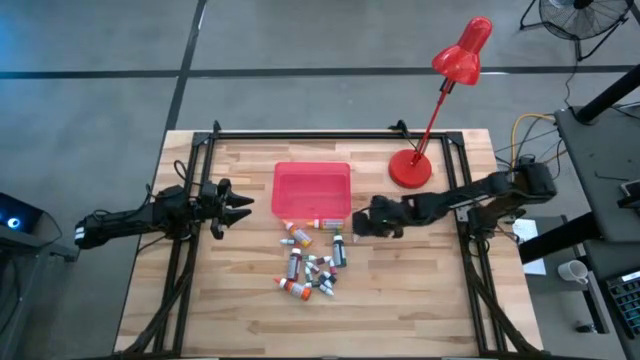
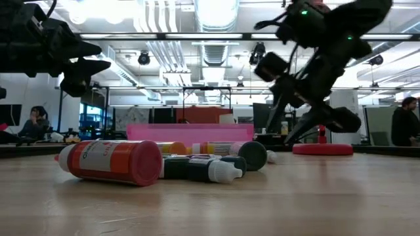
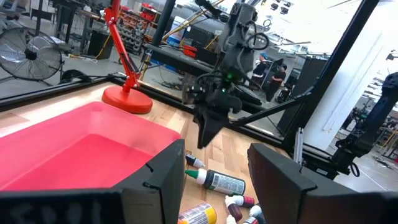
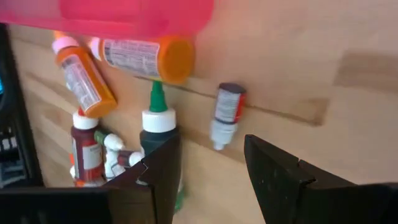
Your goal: Pick & Place food coloring
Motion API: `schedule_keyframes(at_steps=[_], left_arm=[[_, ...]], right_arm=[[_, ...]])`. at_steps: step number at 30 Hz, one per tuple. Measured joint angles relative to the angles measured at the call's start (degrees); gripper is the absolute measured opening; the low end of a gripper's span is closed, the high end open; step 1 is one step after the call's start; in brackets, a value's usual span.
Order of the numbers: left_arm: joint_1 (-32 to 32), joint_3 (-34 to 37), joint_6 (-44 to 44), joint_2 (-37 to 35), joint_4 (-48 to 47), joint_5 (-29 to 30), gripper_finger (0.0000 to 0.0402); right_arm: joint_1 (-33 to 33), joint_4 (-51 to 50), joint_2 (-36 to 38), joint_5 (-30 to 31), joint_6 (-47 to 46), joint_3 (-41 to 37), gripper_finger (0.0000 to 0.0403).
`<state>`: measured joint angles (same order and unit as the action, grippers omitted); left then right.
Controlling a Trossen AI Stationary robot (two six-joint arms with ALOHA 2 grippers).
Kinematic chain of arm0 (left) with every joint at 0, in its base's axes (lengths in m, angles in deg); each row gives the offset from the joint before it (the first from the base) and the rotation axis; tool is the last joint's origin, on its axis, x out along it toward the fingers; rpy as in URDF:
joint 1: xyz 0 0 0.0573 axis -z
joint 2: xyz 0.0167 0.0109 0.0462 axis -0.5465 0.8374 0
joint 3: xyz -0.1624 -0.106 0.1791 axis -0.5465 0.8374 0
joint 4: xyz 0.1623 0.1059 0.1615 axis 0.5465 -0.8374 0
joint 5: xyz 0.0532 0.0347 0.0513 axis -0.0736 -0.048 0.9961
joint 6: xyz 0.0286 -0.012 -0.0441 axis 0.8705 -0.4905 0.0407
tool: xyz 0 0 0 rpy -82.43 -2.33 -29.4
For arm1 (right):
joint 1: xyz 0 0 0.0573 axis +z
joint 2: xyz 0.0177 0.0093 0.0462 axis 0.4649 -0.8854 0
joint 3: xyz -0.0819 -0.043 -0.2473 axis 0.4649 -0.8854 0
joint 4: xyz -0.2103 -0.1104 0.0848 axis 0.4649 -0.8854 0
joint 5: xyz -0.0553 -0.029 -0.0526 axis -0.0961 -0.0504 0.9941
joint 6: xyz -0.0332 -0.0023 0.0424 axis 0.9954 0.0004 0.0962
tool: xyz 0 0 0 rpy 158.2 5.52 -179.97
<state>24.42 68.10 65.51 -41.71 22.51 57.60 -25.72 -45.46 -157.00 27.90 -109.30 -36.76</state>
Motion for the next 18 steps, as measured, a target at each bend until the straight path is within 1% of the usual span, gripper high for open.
schedule_keyframes(at_steps=[3, 6, 10, 15, 18], left_arm=[[0.0, 0.0, 0.0, 0.0, 0.0, 0.0, 0.0149], [0.0, 0.0, 0.0, 0.0, 0.0, 0.0, 0.0149], [0.0, 0.0, 0.0, 0.0, 0.0, 0.0, 0.0149], [0.0, 0.0, 0.0, 0.0, 0.0, 0.0, 0.0149], [0.0, 0.0, 0.0, 0.0, 0.0, 0.0, 0.0149]], right_arm=[[0.5, -7.9, -4.3, 0.0, -0.7, 5.8, 0.0178], [0.9, -17.0, -8.0, 0.0, 0.7, 12.2, 0.0195], [0.9, -26.3, -12.3, 0.5, 1.9, 20.1, 0.0213], [0.9, -30.9, -17.0, 1.1, 1.9, 26.3, 0.0216], [0.9, -31.1, -19.4, -0.5, 1.9, 28.5, 0.0215]])
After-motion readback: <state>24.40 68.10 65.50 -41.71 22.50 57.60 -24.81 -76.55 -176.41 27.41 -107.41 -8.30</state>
